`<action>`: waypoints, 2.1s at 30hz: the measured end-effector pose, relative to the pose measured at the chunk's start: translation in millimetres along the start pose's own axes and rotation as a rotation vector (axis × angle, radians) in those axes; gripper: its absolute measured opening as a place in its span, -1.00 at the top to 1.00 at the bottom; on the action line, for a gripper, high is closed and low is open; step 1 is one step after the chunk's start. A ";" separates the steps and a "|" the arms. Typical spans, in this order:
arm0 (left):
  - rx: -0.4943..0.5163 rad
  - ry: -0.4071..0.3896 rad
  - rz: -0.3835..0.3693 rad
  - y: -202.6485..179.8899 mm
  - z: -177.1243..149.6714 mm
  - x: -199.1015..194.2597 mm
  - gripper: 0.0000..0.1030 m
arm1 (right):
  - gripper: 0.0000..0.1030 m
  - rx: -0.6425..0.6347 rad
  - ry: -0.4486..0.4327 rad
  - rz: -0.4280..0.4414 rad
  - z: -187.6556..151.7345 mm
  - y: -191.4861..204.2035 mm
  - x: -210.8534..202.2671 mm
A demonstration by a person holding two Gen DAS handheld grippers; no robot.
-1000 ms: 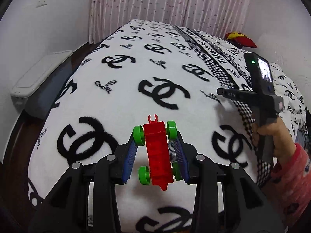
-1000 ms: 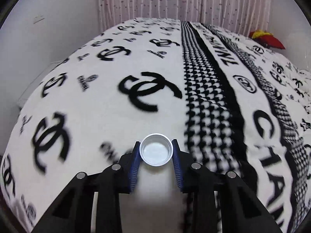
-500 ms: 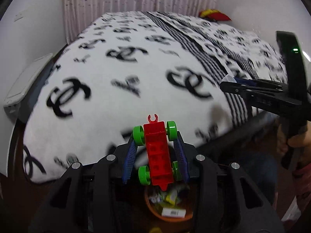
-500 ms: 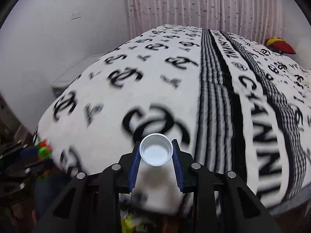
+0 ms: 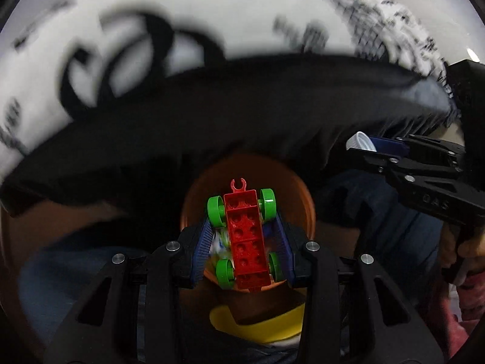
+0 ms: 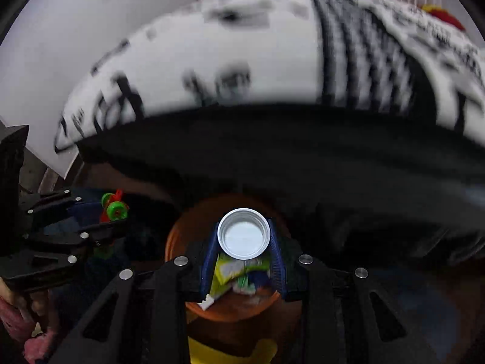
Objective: Collect trash
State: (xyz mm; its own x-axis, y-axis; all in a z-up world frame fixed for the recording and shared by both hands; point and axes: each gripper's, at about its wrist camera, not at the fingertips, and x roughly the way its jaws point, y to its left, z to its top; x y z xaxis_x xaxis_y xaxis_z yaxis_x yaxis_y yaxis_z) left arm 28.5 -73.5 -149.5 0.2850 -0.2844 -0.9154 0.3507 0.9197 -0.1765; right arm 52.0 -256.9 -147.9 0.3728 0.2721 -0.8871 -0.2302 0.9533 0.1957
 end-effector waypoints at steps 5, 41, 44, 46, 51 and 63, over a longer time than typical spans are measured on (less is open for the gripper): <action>-0.040 0.102 -0.005 3.8 -12.8 48.7 0.27 | 0.38 0.040 0.077 0.015 -15.5 -4.4 39.1; -0.159 0.088 0.042 22.6 -3.3 38.5 -0.48 | -0.45 0.135 0.006 0.025 -14.2 -25.9 14.2; -0.159 0.027 0.054 21.2 6.4 16.2 -0.48 | -0.46 0.139 -0.041 0.024 -5.4 -27.5 -3.8; -0.157 -0.028 0.060 19.7 15.5 -3.4 -0.48 | -0.46 0.137 -0.081 0.021 1.7 -28.1 -18.2; -0.134 -0.171 0.107 11.2 36.9 -53.3 -0.48 | -0.50 0.103 -0.237 -0.041 25.4 -21.4 -69.9; -0.073 -0.700 0.293 -23.1 61.8 -216.4 -0.78 | -0.83 0.007 -0.677 -0.135 47.3 14.4 -202.7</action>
State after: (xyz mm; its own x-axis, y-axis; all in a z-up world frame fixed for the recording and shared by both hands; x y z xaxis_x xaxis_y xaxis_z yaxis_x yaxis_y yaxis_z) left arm 13.9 -49.9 75.0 0.8651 -0.1089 -0.4896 0.1207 0.9927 -0.0074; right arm 15.6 -292.1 54.5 0.8778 0.1706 -0.4475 -0.1372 0.9848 0.1062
